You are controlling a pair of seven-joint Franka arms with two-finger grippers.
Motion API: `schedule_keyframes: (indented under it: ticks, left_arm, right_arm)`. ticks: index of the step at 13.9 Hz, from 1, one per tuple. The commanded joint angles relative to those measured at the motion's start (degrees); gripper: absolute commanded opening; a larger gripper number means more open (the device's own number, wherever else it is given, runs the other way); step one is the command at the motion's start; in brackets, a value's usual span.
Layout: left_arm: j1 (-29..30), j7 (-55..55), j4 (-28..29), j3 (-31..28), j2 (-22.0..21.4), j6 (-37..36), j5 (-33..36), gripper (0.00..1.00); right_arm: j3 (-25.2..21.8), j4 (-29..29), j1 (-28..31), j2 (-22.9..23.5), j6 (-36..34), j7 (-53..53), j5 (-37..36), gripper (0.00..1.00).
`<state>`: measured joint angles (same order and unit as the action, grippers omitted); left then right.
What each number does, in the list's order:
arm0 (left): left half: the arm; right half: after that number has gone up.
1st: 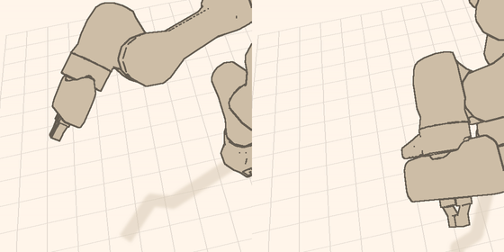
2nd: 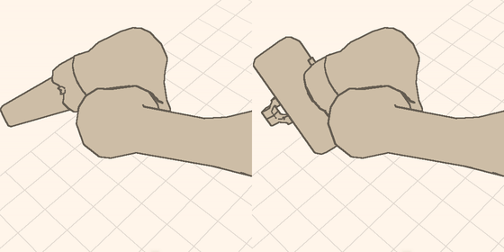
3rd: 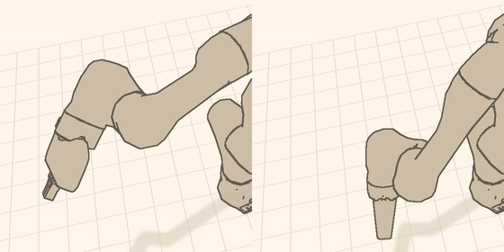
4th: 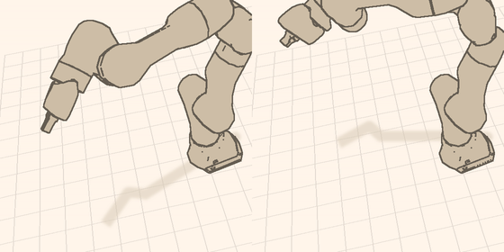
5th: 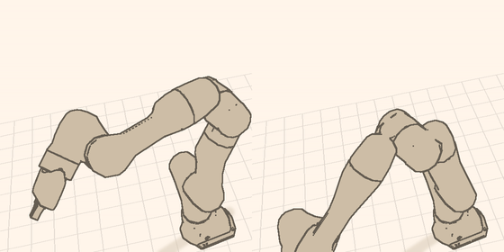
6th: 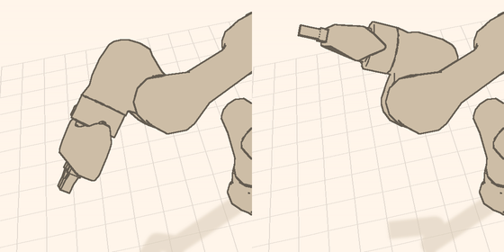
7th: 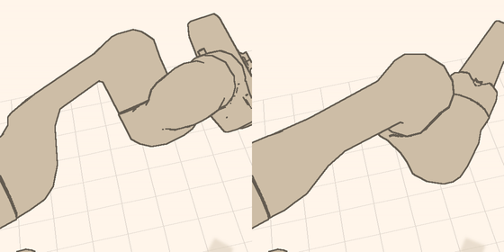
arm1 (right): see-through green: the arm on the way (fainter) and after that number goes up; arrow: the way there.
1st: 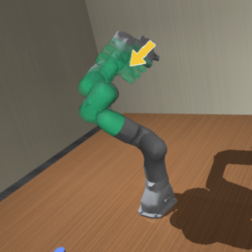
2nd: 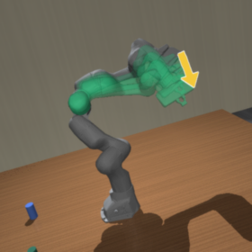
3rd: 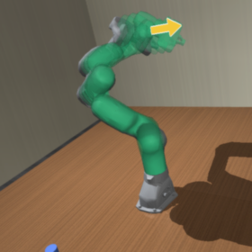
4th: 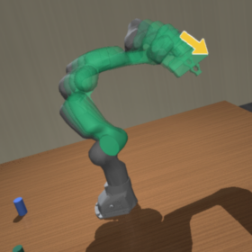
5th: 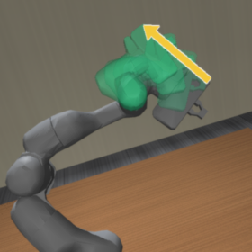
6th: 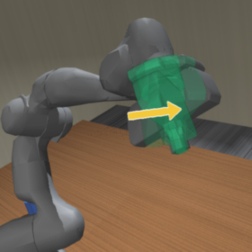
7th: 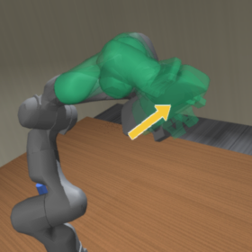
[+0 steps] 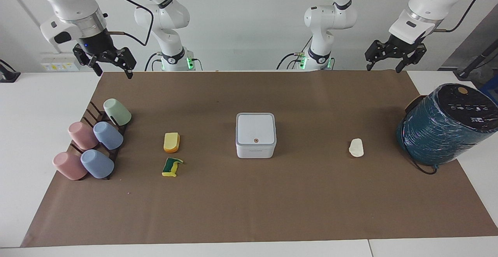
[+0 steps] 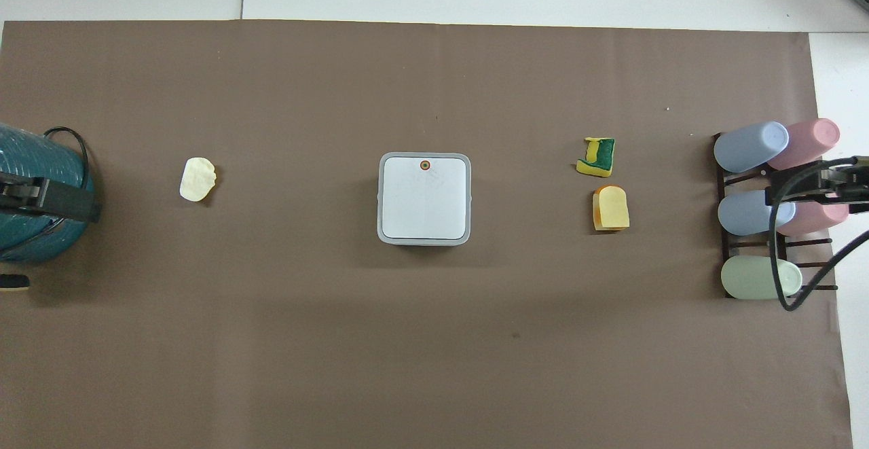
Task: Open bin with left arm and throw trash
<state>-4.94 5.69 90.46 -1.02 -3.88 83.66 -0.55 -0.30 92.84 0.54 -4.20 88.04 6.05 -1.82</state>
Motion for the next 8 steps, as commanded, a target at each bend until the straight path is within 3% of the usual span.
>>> schedule_keyframes:
  ticks: [1, 8]
  left_arm:
    - [0.19, -0.06, 1.92, -0.12, -1.49, 1.33, -0.94, 1.0]
    - [0.19, 0.2, 1.92, -0.3, -1.49, 0.8, -0.85, 1.0]
  right_arm:
    - [0.65, 0.06, 0.25, -0.64, -0.33, 0.9, 0.86, 1.0]
    - [0.65, 0.68, 0.25, -0.81, 0.29, 4.33, 0.85, 1.0]
